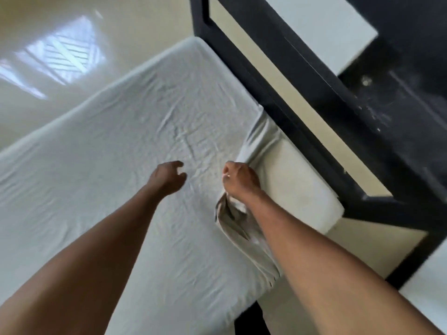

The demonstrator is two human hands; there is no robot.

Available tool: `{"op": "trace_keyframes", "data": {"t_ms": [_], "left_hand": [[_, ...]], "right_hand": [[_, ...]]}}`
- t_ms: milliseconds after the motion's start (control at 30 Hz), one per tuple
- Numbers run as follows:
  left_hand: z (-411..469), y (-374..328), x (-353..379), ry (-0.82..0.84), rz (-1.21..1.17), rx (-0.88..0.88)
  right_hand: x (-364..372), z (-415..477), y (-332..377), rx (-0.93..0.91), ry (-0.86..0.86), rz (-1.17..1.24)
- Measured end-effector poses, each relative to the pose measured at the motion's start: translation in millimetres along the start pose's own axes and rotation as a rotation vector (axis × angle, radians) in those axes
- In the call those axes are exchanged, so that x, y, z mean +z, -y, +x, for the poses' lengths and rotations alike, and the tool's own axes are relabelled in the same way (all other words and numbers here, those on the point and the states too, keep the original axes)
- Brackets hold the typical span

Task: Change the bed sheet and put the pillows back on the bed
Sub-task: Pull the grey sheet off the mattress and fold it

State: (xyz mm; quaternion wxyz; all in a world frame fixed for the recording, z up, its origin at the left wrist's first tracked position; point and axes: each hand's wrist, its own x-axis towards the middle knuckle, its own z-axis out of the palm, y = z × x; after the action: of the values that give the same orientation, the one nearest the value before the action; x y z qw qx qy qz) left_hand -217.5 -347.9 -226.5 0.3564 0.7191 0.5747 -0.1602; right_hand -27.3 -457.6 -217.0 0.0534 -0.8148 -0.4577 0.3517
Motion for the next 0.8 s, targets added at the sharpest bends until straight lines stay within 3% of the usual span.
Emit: {"op": "trace_keyframes", "data": {"t_ms": [233, 367, 533, 700, 800], "left_hand": [[123, -20, -63, -0.088, 0.158, 0.115], [190, -25, -91, -0.092, 0.250, 0.006], [246, 1, -68, 0.027, 0.159, -0.219], [270, 0, -62, 0.069, 0.096, -0.262], [281, 6, -58, 0.108, 0.098, -0.276]], "right_hand": [[-42, 128, 47, -0.197, 0.046, -0.219], [-56, 210, 75, -0.291, 0.054, -0.365], [-73, 313, 112, -0.370, 0.014, -0.445], [-88, 416, 144, -0.316, -0.153, -0.299], [-72, 463, 147, -0.280, -0.355, -0.244]]}}
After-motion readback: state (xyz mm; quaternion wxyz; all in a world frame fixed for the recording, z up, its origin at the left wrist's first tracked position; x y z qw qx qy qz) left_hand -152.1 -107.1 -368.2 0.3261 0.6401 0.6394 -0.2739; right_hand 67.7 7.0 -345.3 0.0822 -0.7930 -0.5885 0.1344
